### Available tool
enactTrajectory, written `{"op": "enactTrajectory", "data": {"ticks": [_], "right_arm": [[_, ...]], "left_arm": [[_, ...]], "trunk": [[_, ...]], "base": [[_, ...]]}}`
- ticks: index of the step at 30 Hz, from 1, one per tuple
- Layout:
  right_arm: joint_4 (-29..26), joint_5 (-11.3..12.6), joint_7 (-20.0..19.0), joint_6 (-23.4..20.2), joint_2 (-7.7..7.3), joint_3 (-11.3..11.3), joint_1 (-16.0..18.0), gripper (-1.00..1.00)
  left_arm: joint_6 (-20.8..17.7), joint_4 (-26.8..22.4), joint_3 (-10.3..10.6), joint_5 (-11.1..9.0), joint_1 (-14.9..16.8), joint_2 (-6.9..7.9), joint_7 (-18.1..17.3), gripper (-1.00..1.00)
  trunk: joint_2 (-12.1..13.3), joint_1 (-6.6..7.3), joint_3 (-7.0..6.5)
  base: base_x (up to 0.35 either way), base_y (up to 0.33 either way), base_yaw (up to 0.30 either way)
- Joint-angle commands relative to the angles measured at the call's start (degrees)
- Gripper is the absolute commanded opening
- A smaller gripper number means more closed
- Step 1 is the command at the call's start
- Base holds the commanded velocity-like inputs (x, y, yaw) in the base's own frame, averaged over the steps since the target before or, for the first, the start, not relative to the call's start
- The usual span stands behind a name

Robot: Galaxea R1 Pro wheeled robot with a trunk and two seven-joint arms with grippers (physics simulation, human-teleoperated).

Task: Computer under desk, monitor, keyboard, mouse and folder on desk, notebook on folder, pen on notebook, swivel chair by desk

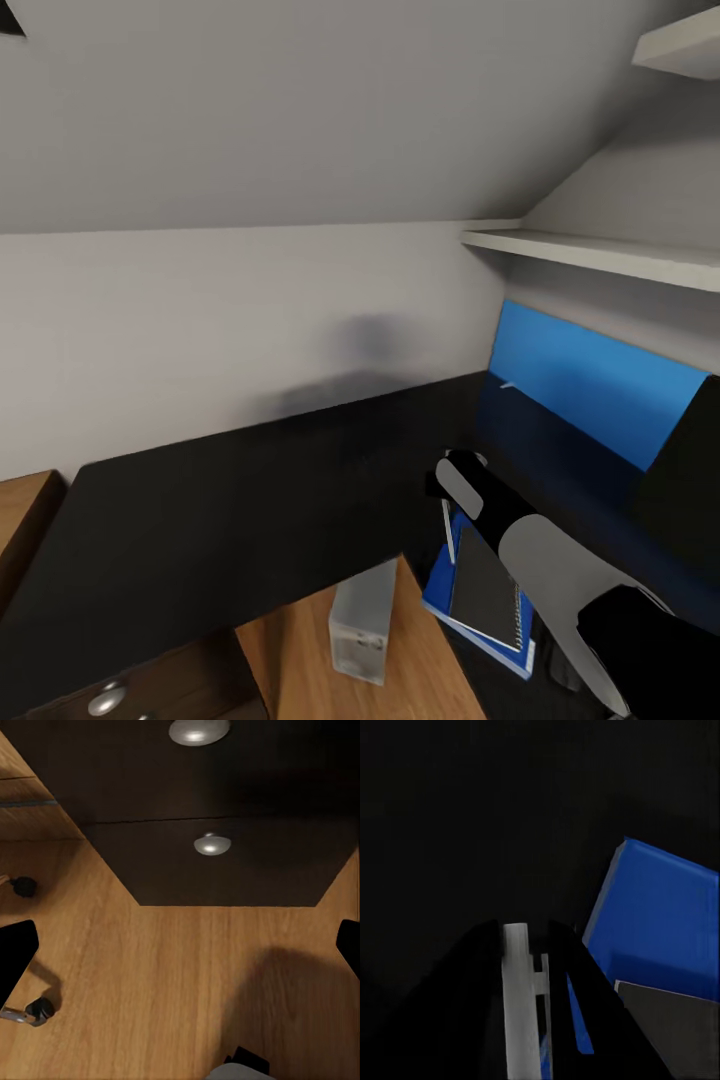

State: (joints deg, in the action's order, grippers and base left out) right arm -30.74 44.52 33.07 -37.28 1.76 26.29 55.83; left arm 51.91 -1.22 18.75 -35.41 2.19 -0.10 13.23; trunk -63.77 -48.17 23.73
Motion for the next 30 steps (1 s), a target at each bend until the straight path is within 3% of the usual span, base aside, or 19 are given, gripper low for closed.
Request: {"op": "enactTrajectory", "data": {"ticks": [1,13,30], "right_arm": [[0.0,0.66,0.5,0.05,-0.02,0.39,0.04,-1.0],[0.29,0.66,0.35,0.49,0.15,0.49,-0.16,-1.0],[0.29,0.38,0.09,1.22,0.22,0.61,-1.55,-1.0]], "left_arm": [[0.12,-0.04,0.5,-0.19,0.01,0.0,0.4,1.0],[0.12,-0.03,0.5,-0.19,0.01,-0.03,0.4,1.0],[0.12,-0.03,0.5,-0.19,0.01,-0.07,0.4,1.0]], "trunk": [[-0.04,0.0,0.04],[-0.04,0.0,-0.16],[-0.04,0.0,-0.15]], "base": [[-0.067,0.0,-0.28],[-0.161,0.033,-0.264],[-0.006,0.002,-0.025]]}}
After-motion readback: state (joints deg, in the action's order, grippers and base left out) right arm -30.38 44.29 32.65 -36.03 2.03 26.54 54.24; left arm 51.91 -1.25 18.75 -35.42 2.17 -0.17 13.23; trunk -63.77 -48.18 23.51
